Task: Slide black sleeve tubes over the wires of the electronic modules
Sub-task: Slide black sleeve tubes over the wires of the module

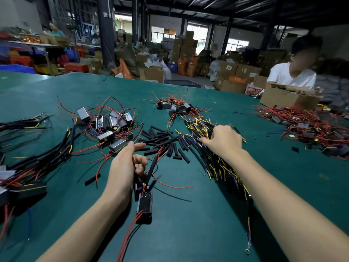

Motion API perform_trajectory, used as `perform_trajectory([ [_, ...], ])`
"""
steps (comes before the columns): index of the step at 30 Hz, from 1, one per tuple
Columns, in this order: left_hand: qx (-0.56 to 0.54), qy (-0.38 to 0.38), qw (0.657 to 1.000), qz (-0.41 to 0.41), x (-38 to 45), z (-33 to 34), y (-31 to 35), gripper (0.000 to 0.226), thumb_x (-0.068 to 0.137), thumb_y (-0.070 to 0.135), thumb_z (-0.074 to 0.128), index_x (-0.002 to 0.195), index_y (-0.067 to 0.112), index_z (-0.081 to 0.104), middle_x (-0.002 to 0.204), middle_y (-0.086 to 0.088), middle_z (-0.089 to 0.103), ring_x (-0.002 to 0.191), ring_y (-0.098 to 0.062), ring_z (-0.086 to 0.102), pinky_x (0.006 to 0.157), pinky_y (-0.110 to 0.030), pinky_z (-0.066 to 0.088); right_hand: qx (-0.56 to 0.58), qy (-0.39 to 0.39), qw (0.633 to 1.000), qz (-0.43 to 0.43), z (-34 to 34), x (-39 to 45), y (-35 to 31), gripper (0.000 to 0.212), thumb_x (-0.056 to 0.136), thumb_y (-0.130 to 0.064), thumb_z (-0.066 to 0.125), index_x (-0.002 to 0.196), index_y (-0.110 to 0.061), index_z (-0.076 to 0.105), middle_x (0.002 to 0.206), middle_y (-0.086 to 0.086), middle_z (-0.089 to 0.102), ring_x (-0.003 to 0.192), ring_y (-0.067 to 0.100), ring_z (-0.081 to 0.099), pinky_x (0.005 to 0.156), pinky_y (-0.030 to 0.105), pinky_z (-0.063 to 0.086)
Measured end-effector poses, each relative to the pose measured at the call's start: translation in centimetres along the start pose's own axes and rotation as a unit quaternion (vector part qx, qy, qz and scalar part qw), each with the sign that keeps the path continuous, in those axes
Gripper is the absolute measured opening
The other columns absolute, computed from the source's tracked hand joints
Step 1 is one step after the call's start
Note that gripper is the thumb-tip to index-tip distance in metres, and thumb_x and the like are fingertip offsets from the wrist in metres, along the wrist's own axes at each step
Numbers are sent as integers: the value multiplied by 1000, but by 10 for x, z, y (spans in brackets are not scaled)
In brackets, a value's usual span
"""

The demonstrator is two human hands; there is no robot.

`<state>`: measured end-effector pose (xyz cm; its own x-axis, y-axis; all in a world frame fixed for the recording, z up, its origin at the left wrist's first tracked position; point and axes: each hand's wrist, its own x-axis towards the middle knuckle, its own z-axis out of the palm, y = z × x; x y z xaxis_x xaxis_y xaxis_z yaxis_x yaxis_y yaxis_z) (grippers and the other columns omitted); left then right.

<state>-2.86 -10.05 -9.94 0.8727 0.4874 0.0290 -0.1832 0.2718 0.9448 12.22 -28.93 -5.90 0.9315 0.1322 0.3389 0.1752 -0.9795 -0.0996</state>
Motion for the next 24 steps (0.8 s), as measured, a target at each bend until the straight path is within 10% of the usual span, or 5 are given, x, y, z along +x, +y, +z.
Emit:
perform_trajectory([
  [9,-31,-32,999,19,1,6,-2,35,101,25,36,99,20,70,69,5,57,54,-6,46,47,-15,37,197,67,978,7,-18,-8,-25,18,90,-25,48,79,-13,53,83,9,62,78,31,55,63,32,37],
  [18,-24,-78,996,48,-14,10,5,13,94,3,50,98,8,61,67,-2,68,51,-7,57,54,-16,49,505,-111,836,-183,-55,-63,-52,14,92,-10,55,82,-19,59,59,0,55,47,11,41,50,22,36],
  [24,-20,-91,995,40,-13,7,4,14,94,6,52,87,12,63,70,-1,71,57,-9,62,62,-18,51,443,-133,864,-197,-42,-78,-59,17,90,-22,62,75,-14,66,57,-3,55,51,7,43,56,26,36],
])
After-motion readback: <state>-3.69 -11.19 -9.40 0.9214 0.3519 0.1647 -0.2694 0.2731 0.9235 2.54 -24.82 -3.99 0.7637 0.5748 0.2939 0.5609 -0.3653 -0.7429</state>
